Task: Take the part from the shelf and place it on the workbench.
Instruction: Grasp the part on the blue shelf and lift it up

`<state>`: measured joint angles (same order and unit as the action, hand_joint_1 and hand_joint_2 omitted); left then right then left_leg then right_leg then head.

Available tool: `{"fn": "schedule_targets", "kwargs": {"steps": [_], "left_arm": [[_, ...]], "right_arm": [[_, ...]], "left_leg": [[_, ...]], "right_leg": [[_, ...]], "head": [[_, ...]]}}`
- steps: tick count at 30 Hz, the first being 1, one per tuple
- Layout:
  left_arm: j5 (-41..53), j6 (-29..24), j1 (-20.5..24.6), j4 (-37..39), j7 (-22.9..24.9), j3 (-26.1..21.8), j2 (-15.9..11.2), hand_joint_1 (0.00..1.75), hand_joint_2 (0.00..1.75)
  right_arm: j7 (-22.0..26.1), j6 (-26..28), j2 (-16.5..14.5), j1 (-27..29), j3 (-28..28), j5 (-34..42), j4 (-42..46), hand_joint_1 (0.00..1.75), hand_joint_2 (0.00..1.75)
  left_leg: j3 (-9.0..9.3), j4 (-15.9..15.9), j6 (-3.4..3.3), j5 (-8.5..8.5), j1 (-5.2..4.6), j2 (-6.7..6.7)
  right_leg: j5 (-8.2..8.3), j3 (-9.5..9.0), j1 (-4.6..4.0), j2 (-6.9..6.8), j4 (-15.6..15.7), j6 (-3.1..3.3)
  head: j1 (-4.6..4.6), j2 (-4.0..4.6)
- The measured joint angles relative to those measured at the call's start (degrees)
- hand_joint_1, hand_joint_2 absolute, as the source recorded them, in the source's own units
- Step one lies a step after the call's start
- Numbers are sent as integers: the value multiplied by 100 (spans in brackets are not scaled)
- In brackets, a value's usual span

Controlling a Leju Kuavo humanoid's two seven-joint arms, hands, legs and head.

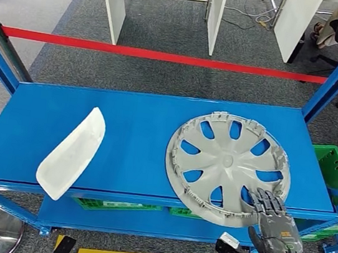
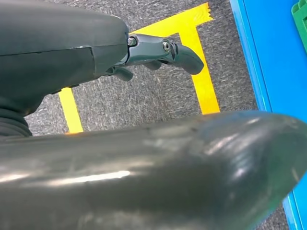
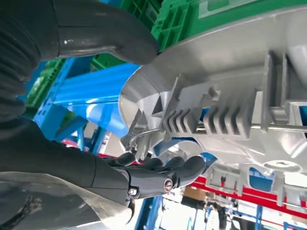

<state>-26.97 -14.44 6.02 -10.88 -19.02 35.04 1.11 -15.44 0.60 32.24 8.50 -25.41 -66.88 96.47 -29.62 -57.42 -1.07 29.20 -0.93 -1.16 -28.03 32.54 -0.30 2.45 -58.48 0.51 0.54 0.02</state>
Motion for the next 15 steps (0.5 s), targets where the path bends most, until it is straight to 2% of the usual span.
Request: {"fn": "schedule_targets", "kwargs": {"steps": [15], "left_arm": [[52,21,-1,0,0,-4,-2,0,0]], "right_arm": [[319,-220,0,-341,-174,-257,-175,0,175]], "left_leg": [[0,0,0,0,0,0]], "right_leg": [[0,0,0,0,0,0]], "head": [[1,0]]}}
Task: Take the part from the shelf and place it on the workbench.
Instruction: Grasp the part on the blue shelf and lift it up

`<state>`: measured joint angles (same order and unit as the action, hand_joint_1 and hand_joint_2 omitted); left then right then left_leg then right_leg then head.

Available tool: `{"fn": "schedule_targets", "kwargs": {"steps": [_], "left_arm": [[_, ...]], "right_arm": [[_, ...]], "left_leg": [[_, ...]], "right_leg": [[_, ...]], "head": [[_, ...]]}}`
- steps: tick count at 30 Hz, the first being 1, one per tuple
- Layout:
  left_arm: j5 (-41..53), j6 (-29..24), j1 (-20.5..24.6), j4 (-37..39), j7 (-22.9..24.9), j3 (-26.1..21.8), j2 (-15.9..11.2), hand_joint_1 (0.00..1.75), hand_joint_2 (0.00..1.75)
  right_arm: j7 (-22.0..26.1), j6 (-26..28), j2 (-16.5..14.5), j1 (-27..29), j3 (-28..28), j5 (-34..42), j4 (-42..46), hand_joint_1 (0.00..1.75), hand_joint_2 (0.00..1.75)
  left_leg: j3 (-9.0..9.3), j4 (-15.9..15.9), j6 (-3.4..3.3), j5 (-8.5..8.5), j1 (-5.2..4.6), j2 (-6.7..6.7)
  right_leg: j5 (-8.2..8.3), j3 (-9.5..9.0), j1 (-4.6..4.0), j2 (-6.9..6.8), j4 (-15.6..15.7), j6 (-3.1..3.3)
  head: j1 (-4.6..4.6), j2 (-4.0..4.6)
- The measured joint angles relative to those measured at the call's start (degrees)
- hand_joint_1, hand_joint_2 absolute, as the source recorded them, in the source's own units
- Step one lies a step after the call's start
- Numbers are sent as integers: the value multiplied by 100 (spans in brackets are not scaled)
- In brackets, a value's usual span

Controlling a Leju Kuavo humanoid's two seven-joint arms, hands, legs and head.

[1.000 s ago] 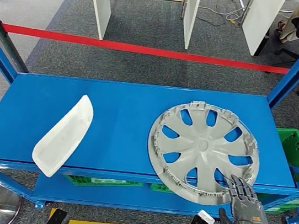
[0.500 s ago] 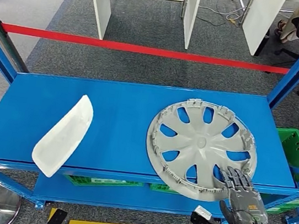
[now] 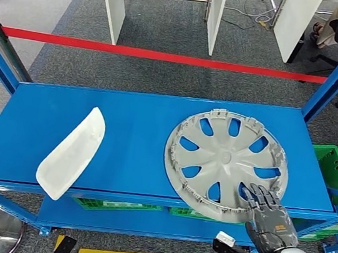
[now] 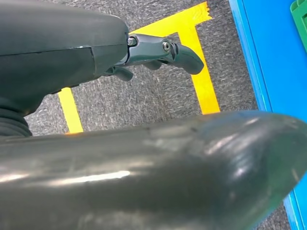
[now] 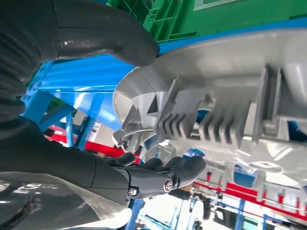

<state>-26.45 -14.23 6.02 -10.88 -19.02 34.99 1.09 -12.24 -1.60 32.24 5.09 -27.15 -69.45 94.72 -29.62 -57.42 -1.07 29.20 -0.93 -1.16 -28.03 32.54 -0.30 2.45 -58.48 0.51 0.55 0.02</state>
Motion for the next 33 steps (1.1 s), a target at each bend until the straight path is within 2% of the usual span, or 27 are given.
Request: {"fn": "schedule_targets", "kwargs": {"steps": [7,14,23,24,27,28,33], "left_arm": [[46,13,1,0,0,-2,0,0,0],[82,73,11,0,7,-7,-1,0,0],[119,84,27,-1,9,-37,-3,0,0],[121,84,27,-1,9,-38,-4,0,0],[126,85,28,-2,9,-45,-4,0,0],[127,85,28,-2,9,-51,-4,0,0],[129,85,28,-1,6,-111,-4,0,0]], "right_arm": [[244,-247,-5,-298,-180,-73,-263,0,175],[523,-542,-30,-771,-623,87,-576,0,175],[575,-623,-74,-1224,-1091,198,-879,0,175],[575,-624,-74,-1254,-1125,211,-901,24,175],[565,-610,-81,-1346,-1218,239,-967,155,175],[554,-598,-87,-1369,-1245,246,-989,175,175],[517,-474,-115,-1451,-1347,225,-1058,175,175]], "left_leg": [[0,0,0,0,0,0],[2,0,0,0,0,2],[5,0,1,-1,0,2],[5,0,1,-1,0,2],[6,0,1,-1,0,3],[7,0,1,-1,0,3],[8,0,1,-2,0,3]], "right_leg": [[0,0,0,-1,0,0],[0,-1,-1,4,0,0],[3,-4,-1,4,0,2],[3,-4,-1,4,0,2],[3,-5,-1,5,0,2],[3,-6,-1,5,0,2],[3,-7,-1,4,0,2]], "head": [[0,0],[0,0],[0,0],[-1,0],[0,0],[0,0],[-1,0]]}}
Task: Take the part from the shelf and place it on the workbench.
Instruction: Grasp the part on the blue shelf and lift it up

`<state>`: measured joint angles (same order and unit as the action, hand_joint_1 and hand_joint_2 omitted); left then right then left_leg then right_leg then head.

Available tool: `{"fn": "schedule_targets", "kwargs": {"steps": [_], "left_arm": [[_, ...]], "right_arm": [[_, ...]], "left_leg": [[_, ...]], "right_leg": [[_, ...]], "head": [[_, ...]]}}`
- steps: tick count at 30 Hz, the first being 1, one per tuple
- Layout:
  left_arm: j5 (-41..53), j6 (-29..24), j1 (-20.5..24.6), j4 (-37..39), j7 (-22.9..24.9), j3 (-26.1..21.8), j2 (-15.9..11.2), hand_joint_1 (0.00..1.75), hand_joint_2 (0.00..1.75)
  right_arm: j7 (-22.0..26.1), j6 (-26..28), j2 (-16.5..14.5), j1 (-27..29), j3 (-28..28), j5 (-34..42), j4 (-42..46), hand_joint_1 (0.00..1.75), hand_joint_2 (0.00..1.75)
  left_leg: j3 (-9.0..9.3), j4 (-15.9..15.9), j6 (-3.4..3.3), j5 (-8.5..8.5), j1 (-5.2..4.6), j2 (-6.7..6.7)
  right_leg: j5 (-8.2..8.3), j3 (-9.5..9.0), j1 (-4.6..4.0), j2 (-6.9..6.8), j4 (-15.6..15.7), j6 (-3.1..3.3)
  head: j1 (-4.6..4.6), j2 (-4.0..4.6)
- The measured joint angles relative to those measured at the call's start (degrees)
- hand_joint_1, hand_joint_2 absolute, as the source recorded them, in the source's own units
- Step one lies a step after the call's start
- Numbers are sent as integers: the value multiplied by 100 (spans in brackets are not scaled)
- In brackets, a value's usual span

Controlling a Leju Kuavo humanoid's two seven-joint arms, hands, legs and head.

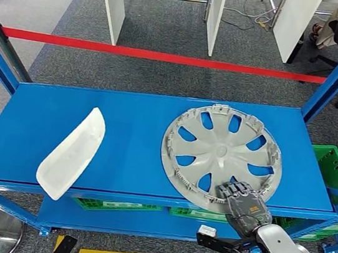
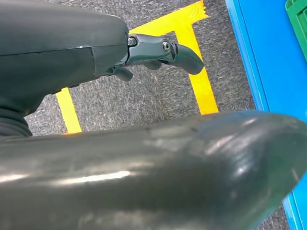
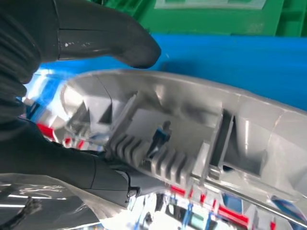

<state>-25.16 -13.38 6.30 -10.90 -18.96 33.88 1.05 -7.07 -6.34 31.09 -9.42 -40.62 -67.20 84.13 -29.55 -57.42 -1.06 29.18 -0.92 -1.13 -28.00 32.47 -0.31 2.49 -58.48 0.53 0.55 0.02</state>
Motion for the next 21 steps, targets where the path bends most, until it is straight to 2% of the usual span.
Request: {"fn": "schedule_targets", "kwargs": {"steps": [12,17,21], "left_arm": [[4,-3,1,-1,-13,-37,0,0,0],[9,-74,-1,0,-31,-62,0,0,0],[-103,-163,-18,1,-112,-176,-1,0,0]], "right_arm": [[-4,348,-15,-111,-158,-40,8,175,175],[-89,774,-14,94,-168,10,270,175,175],[-147,1449,-17,558,40,-20,759,175,175]], "left_leg": [[1,-1,-1,-1,0,-2],[-1,-2,-1,-2,0,-3],[-9,-2,-2,-1,0,-11]], "right_leg": [[0,-1,0,-4,0,-1],[1,0,1,-7,0,-1],[-1,4,1,-17,0,-1]], "head": [[1,0],[0,0],[1,0]]}}
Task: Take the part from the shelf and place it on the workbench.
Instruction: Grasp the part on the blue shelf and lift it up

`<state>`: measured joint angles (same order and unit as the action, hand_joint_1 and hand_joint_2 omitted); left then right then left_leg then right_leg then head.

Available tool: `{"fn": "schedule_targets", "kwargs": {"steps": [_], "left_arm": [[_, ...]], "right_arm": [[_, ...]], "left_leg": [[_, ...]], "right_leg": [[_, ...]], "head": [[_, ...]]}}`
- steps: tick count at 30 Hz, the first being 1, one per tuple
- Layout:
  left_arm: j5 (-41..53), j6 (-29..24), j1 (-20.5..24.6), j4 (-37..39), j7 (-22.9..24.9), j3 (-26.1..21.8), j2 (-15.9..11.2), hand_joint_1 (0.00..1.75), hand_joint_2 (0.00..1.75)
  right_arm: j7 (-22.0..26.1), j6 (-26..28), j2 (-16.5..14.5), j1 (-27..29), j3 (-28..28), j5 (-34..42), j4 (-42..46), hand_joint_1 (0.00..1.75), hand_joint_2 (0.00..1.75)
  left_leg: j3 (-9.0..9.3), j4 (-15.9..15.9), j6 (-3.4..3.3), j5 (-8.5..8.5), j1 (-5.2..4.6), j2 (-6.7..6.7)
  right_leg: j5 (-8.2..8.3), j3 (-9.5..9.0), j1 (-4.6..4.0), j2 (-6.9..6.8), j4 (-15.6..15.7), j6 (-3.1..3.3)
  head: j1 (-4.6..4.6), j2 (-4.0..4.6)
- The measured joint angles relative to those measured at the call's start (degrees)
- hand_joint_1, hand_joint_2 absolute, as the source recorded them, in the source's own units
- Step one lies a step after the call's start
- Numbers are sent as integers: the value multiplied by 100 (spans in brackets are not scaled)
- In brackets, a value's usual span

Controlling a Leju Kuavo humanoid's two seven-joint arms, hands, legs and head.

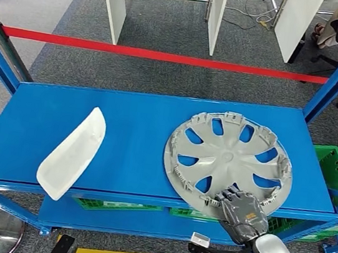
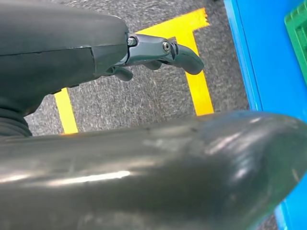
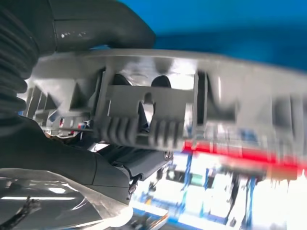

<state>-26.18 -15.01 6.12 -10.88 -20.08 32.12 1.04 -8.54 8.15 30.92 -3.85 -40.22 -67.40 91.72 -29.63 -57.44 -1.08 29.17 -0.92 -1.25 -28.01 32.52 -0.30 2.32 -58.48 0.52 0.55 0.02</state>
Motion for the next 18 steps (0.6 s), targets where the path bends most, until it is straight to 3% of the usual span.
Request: {"fn": "schedule_targets", "kwargs": {"steps": [5,18], "left_arm": [[-98,-53,-47,0,-99,-167,-1,0,0],[-105,-56,-67,0,-104,-286,1,0,0]], "right_arm": [[67,806,-81,657,372,-87,771,175,175],[78,879,-148,1066,642,-101,1313,175,175]], "left_leg": [[-11,1,0,3,0,0],[-13,0,0,0,0,1]], "right_leg": [[-3,11,0,2,0,-1],[0,13,0,3,0,0]], "head": [[0,0],[0,0]]}}
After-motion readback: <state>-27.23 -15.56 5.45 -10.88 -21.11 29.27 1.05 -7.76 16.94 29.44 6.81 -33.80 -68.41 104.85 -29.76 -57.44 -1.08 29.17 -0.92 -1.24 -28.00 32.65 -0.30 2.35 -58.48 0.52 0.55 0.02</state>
